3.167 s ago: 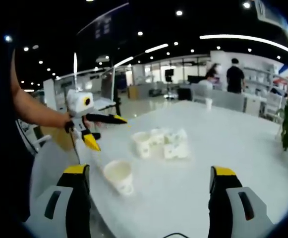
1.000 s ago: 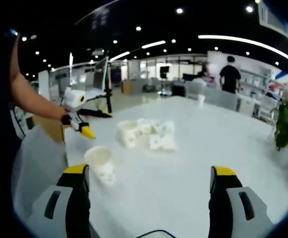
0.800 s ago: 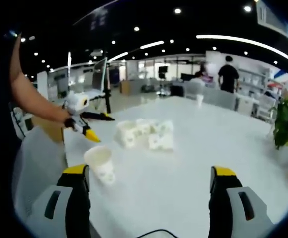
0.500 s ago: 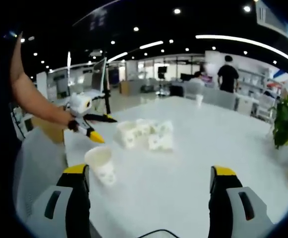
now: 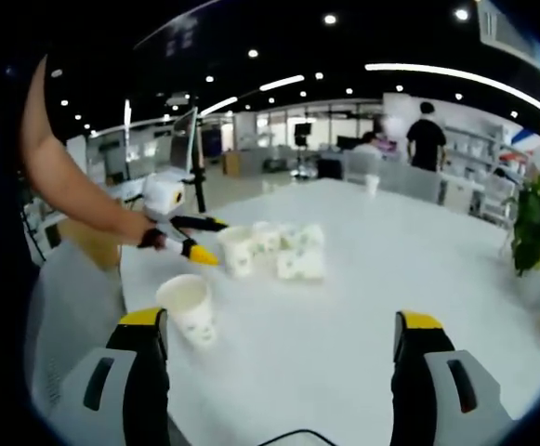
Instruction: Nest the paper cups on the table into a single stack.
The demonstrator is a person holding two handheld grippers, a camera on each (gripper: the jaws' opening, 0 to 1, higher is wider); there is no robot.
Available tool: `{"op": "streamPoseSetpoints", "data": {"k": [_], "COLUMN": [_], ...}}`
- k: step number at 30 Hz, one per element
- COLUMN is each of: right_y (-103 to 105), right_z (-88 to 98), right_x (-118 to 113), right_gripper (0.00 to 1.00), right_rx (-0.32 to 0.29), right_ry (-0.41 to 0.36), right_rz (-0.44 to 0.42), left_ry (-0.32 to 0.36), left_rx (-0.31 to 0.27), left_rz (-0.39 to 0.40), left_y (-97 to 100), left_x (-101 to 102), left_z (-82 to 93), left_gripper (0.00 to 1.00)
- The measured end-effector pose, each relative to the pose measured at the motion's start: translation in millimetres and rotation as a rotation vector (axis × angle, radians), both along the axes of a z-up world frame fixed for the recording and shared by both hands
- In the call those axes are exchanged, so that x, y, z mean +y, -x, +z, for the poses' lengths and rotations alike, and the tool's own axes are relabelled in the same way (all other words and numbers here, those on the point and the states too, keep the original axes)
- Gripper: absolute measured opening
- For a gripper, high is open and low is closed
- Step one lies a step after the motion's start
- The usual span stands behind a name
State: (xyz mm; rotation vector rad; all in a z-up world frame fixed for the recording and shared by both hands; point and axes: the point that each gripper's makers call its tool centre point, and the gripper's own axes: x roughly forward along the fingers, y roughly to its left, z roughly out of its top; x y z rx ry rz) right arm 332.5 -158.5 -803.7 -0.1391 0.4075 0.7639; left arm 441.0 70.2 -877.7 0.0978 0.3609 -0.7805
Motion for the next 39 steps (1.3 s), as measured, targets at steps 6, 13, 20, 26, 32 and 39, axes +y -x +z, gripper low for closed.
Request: {"op": "streamPoseSetpoints", "data": {"k": [6, 13, 20, 26, 32, 39], "right_y": [1.9, 3.7, 1.8, 2.7, 2.4, 0.5], "right_z": [-2.0, -1.5, 0.1, -2.1, -4.0, -3.6], "right_x": [-0.9, -0.3, -3.4, -2.0, -2.1, -0.4], "right_gripper": [1.0, 1.0, 1.0, 1.0, 1.0, 1.0], "right_rx": [0.004, 0.007, 0.009, 0.016, 0.02, 0.02], "right_ry": [-0.003, -0.005, -0.006, -0.003, -0.005, -0.007], "right_rz": [-0.013, -0.014, -0.023, -0.023, -0.024, -0.022], "left_ry": [-0.031, -0.025, -0.042, -0.032, -0.031, -0.041], "left_rx": [-0.015, -0.008, 0.0, 0.012, 0.014, 0.007], "left_rz": [-0.01, -0.001, -0.008, -0.022, -0.027, -0.029], "left_y": [-10.2, -20.7, -24.8, -24.9, -24.1, -21.2], "left_x": [-7.2, -10.4, -11.8, -15.3, -14.6, -12.1], "left_z": [-4.9, -7.5, -11.9, -11.8, -10.8, -10.1], "left_gripper": [0.67, 0.65, 0.59, 0.49, 0.48, 0.47]}}
